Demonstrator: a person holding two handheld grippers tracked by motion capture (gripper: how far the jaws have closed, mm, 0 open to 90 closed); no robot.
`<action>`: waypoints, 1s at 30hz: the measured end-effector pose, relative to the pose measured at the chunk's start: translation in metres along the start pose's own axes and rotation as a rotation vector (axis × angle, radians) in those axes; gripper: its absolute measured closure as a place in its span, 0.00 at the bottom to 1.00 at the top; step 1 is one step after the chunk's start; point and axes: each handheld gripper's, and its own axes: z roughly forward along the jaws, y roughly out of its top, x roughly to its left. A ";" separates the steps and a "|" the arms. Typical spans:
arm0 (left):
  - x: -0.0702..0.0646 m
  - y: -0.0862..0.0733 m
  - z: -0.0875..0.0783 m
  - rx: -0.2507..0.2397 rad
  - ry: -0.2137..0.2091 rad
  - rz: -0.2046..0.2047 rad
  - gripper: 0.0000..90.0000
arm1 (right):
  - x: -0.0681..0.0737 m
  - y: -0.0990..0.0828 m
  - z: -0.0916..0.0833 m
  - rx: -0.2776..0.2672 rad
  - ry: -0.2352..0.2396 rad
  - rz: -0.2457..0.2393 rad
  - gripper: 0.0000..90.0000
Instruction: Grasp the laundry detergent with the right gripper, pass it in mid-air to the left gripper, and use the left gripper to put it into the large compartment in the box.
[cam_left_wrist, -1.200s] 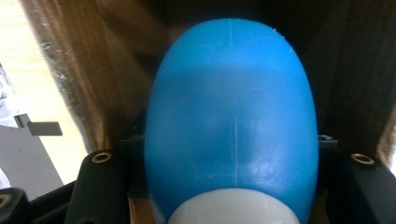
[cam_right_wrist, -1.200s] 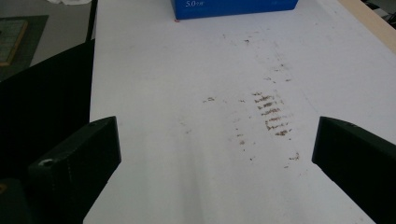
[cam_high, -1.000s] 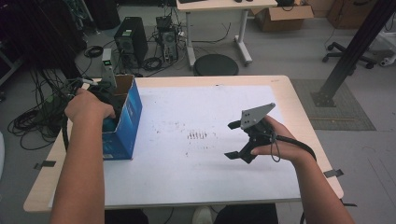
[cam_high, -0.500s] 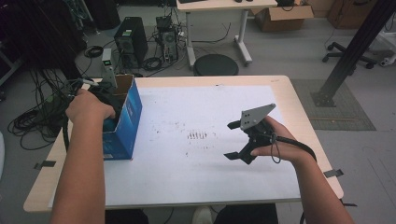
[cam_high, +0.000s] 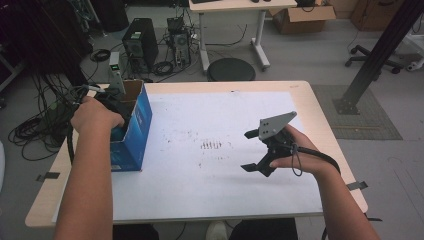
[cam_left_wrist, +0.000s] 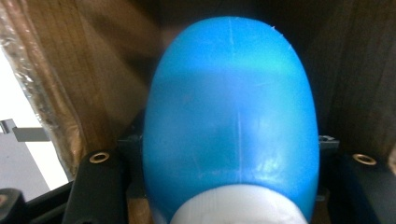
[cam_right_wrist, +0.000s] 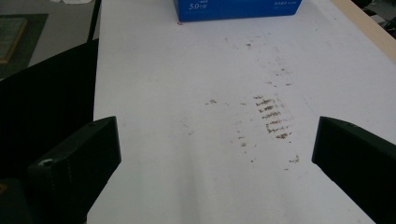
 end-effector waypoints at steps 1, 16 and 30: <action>0.000 0.000 0.000 0.003 0.002 0.003 0.41 | 0.000 0.000 0.000 0.000 -0.001 0.000 0.01; -0.001 -0.006 -0.012 -0.014 -0.009 -0.015 0.33 | 0.002 0.003 0.000 0.001 0.004 -0.012 0.01; -0.003 -0.015 -0.032 -0.047 -0.009 -0.010 0.25 | 0.007 0.010 -0.003 0.005 -0.004 -0.023 0.01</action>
